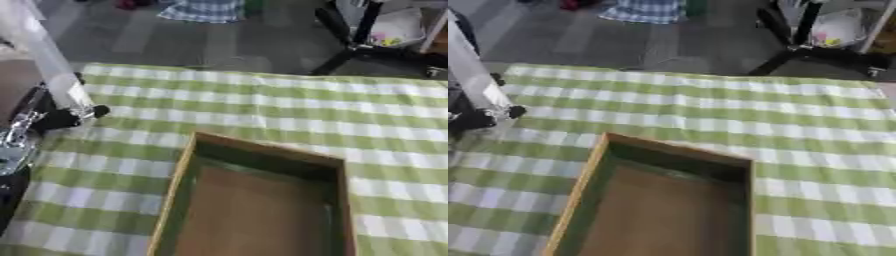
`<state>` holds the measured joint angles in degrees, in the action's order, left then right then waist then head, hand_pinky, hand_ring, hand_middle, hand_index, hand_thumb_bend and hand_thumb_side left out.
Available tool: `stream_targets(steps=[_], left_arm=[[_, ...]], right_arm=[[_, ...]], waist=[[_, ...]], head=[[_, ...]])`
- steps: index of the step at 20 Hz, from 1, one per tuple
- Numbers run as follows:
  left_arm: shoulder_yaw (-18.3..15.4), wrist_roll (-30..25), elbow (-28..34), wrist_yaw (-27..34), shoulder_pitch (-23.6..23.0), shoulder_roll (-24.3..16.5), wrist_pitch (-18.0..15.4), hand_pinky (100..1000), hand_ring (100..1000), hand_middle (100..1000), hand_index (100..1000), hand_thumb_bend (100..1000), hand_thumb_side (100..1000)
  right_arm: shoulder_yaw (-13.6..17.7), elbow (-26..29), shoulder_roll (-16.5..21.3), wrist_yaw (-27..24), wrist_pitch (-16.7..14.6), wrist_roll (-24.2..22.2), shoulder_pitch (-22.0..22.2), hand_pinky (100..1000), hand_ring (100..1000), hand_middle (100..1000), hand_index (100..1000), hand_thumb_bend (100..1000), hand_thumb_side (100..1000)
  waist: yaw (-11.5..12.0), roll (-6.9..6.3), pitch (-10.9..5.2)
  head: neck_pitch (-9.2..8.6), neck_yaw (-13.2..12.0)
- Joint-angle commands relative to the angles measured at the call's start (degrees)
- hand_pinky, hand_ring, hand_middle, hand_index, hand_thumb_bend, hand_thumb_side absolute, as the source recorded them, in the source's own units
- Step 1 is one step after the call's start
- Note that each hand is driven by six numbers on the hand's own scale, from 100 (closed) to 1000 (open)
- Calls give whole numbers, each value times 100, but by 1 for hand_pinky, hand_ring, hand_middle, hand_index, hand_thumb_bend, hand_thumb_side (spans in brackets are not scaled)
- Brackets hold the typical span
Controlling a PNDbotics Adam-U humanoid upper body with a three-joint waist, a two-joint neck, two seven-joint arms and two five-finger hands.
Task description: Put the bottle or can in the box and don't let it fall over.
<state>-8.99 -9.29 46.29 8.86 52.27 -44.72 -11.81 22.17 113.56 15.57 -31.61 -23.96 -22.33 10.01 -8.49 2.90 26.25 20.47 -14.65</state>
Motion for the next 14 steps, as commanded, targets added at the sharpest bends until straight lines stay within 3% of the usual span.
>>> stream_targets(steps=[1, 4, 8, 9, 14], left_arm=[[-28, -105, 66, 127, 120, -136, -13, 1000, 1000, 649, 761, 656, 100], [-32, -159, 61, 248, 122, -143, 10, 1000, 1000, 604, 721, 565, 100], [-25, -263, 79, 398, 120, -169, 19, 1000, 1000, 553, 646, 509, 100], [-25, -284, 82, 424, 120, -177, 19, 1000, 1000, 544, 567, 493, 100], [-20, -315, 92, 435, 117, -214, 1, 1000, 1000, 443, 373, 446, 100]], right_arm=[[42, 103, 60, 35, 8, -2, -4, 922, 1000, 1000, 1000, 100, 630], [49, 103, 52, 53, 18, 6, 0, 922, 1000, 1000, 1000, 100, 630], [50, 103, 50, 70, 33, 8, 8, 923, 1000, 1000, 1000, 100, 630], [52, 103, 50, 72, 35, 10, 10, 923, 1000, 1000, 1000, 100, 630], [64, 103, 51, 51, 27, 23, 25, 923, 1000, 1000, 1000, 100, 630]], waist=[[-14, -28, -99], [-11, -34, -103], [-4, -38, -120], [-2, -40, -125], [-7, -38, -149]], head=[[-88, -28], [-78, -29], [-58, -29], [-58, -33], [-52, -51]])
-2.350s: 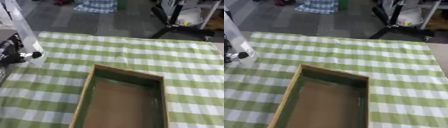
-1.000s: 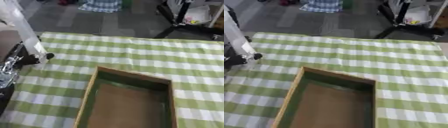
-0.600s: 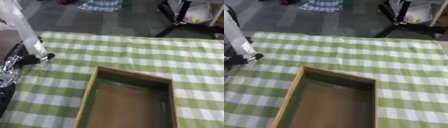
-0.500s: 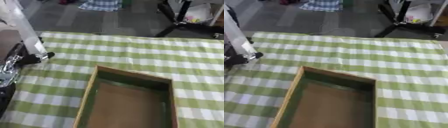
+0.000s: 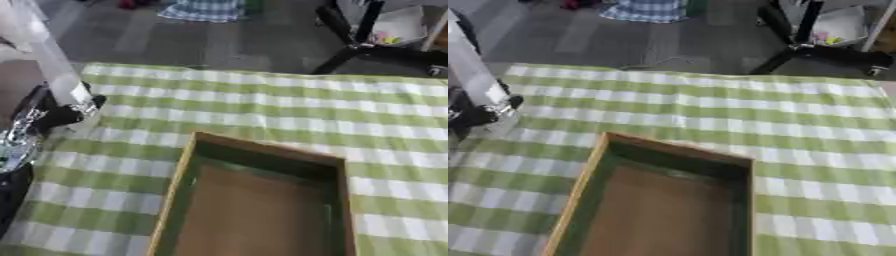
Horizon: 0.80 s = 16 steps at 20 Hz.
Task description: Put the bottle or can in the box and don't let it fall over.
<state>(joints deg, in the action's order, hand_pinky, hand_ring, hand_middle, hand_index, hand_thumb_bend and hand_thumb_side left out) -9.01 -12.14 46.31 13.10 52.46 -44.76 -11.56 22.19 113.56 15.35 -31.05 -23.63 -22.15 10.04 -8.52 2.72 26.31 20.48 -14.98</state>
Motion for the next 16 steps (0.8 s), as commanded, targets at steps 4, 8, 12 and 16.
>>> stream_targets(steps=[4, 8, 12, 16], left_arm=[[-28, 41, 77, -111, 95, -229, -82, 1000, 973, 348, 294, 316, 100], [-37, 171, 87, -137, 96, -242, -95, 1000, 944, 302, 266, 228, 100], [-29, 203, 136, -25, 90, -261, -26, 1000, 927, 282, 260, 208, 100], [-2, 129, 248, 191, 76, -290, 146, 1000, 910, 256, 248, 206, 100]], right_arm=[[65, 103, 77, -19, -4, 5, 31, 922, 1000, 1000, 1000, 100, 630], [74, 103, 81, -29, 5, 13, 46, 922, 1000, 1000, 1000, 100, 630], [87, 103, 102, -54, 5, 27, 77, 922, 1000, 1000, 1000, 100, 630], [111, 103, 166, -112, 26, 70, 102, 923, 1000, 1000, 1000, 100, 630]], waist=[[-6, -21, -168], [-2, -27, -190], [13, -34, -243], [35, -40, -329]], head=[[-36, -24], [-9, -17], [81, 28], [214, 99]])
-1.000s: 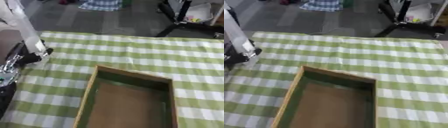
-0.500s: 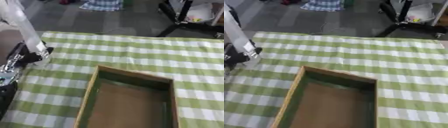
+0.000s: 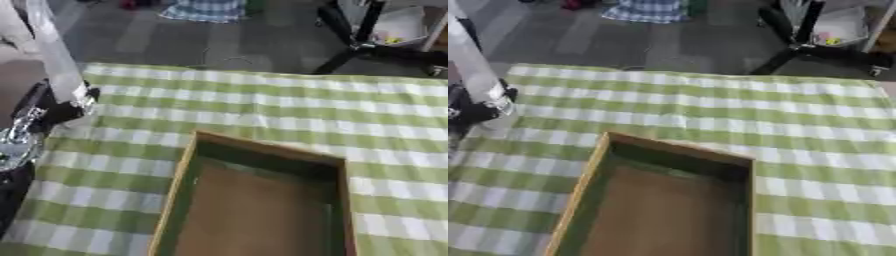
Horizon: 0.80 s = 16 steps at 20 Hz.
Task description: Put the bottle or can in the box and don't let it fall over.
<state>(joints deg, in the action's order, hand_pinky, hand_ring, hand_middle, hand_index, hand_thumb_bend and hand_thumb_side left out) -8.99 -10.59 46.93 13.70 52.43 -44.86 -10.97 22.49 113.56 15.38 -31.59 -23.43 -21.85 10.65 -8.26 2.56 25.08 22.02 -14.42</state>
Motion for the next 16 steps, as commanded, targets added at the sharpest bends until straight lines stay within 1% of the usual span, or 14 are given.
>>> stream_targets(steps=[1, 7, 8, 9, 11, 14, 15, 16], left_arm=[[4, -45, 221, 177, 74, -287, 133, 1000, 908, 252, 245, 207, 100], [82, -187, 519, 343, 65, -292, 273, 1000, 901, 245, 241, 211, 100], [89, -196, 554, 354, 64, -293, 290, 1000, 895, 242, 240, 208, 100], [95, -201, 590, 369, 65, -292, 306, 1000, 893, 241, 239, 206, 100], [123, -241, 688, 439, 58, -282, 355, 1000, 886, 236, 237, 195, 100], [196, -362, 905, 596, 40, -264, 491, 1000, 880, 231, 236, 191, 100], [222, -400, 995, 658, 37, -254, 550, 1000, 879, 230, 235, 192, 100], [256, -437, 1096, 716, 34, -249, 610, 1000, 880, 231, 236, 191, 100]], right_arm=[[86, 103, 183, -79, 14, 52, 47, 923, 1000, 1000, 1000, 100, 630], [108, 103, 288, -208, 35, 91, 97, 923, 1000, 1000, 1000, 100, 629], [111, 103, 298, -227, 35, 94, 106, 923, 1000, 1000, 1000, 100, 642], [116, 103, 312, -249, 33, 99, 118, 923, 1000, 1000, 1000, 100, 628], [129, 103, 339, -297, 28, 111, 151, 923, 1000, 1000, 1000, 100, 628], [146, 103, 376, -361, 29, 129, 201, 923, 1000, 1000, 1000, 100, 628], [150, 103, 394, -385, 29, 133, 216, 923, 1000, 1000, 1000, 100, 642], [154, 103, 412, -408, 27, 136, 233, 923, 1000, 1000, 1000, 100, 627]], waist=[[12, -25, -229], [12, -30, -370], [11, -30, -385], [9, -32, -412], [7, -35, -471], [11, -36, -555], [13, -36, -588], [14, -37, -621]], head=[[86, 57], [203, 121], [210, 125], [221, 129], [250, 150], [308, 199], [335, 217], [361, 238]])
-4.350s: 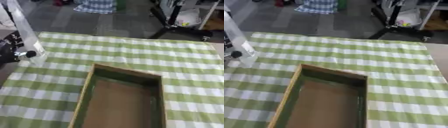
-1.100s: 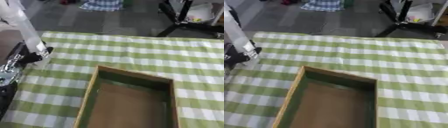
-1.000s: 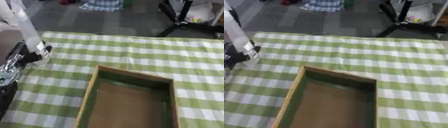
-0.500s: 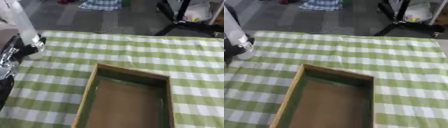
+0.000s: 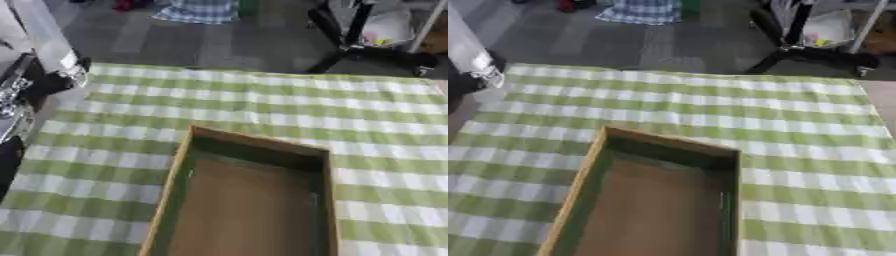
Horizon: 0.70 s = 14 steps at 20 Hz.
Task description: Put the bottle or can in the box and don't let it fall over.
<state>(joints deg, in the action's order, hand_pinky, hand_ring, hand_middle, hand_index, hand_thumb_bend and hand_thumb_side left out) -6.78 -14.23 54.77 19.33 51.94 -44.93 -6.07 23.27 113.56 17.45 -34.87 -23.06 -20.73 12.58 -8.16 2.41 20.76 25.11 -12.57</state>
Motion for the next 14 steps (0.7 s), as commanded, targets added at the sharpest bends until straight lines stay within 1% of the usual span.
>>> stream_targets(steps=[1, 5, 10, 14], left_arm=[[76, -113, 429, 201, 77, -233, 172, 1000, 880, 230, 235, 190, 100], [301, -295, 1007, 388, 36, -173, 329, 1000, 875, 232, 237, 186, 100], [616, -481, 1696, 585, -41, -1, 537, 1000, 876, 235, 239, 179, 100], [815, -608, 2214, 784, -164, 193, 731, 1000, 916, 247, 241, 186, 100]], right_arm=[[81, 103, 224, -105, -11, 29, 59, 923, 1000, 1000, 1000, 100, 627], [94, 103, 321, -228, -14, 48, 127, 923, 1000, 1000, 1000, 100, 626], [103, 103, 479, -403, 0, 57, 206, 923, 1000, 1000, 1000, 100, 625], [120, 103, 588, -545, 6, 75, 267, 923, 1000, 1000, 1000, 100, 624]], waist=[[6, -22, -222], [22, -24, -375], [57, -37, -587], [85, -45, -744]], head=[[77, 77], [204, 222], [396, 440], [528, 652]])
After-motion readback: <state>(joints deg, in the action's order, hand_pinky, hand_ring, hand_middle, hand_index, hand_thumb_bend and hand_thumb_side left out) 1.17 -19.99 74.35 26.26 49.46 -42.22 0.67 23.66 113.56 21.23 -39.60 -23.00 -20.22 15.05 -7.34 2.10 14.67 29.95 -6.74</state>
